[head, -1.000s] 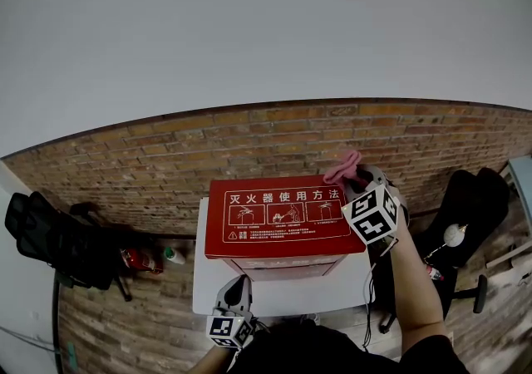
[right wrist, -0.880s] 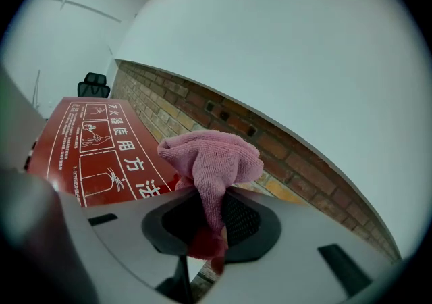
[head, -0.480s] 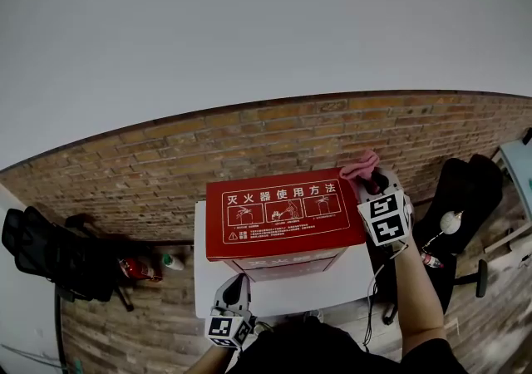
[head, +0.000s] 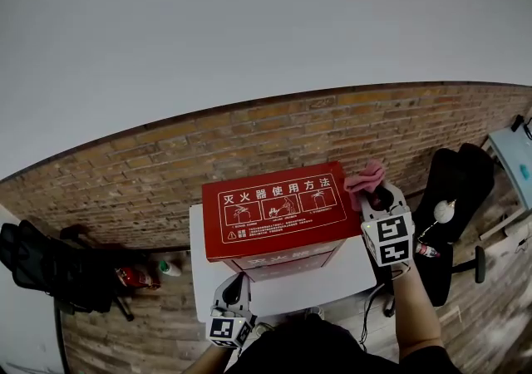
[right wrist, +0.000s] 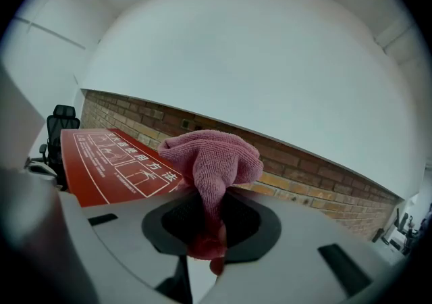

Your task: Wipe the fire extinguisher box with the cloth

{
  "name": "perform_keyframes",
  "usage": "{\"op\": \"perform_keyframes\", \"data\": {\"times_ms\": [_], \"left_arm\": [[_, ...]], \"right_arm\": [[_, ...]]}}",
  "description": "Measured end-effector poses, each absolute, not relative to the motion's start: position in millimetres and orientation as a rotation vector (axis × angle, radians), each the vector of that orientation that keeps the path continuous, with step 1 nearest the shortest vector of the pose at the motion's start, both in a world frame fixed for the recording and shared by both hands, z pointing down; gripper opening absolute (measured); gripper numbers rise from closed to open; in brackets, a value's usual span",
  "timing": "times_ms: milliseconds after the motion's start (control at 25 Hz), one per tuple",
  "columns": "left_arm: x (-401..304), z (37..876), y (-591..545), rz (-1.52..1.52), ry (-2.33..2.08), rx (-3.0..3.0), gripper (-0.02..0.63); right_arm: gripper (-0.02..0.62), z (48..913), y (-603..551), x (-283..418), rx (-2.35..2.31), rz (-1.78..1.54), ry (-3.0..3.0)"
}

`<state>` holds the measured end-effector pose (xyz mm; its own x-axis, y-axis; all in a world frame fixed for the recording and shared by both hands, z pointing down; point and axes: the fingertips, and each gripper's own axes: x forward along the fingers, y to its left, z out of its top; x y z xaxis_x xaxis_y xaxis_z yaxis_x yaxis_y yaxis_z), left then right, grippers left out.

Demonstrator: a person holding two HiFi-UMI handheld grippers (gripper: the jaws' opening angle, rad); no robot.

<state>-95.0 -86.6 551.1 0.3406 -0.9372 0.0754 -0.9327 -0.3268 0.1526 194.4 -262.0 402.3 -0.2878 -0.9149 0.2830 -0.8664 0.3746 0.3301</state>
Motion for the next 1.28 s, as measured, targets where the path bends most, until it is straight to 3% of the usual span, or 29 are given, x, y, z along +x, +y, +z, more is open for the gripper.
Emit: {"op": "perform_keyframes", "data": {"times_ms": [720,1280], "left_arm": [[-82,518,-84,-0.083,-1.598,2.570,0.017],[-68,481,-77,-0.160,-1.538,2.649,0.017]], "right_arm": [[0.084,385,-149,134,1.506,-0.142,-2.528],[0.084,435,-104,65,1.222,-0.020,-2.648]]}}
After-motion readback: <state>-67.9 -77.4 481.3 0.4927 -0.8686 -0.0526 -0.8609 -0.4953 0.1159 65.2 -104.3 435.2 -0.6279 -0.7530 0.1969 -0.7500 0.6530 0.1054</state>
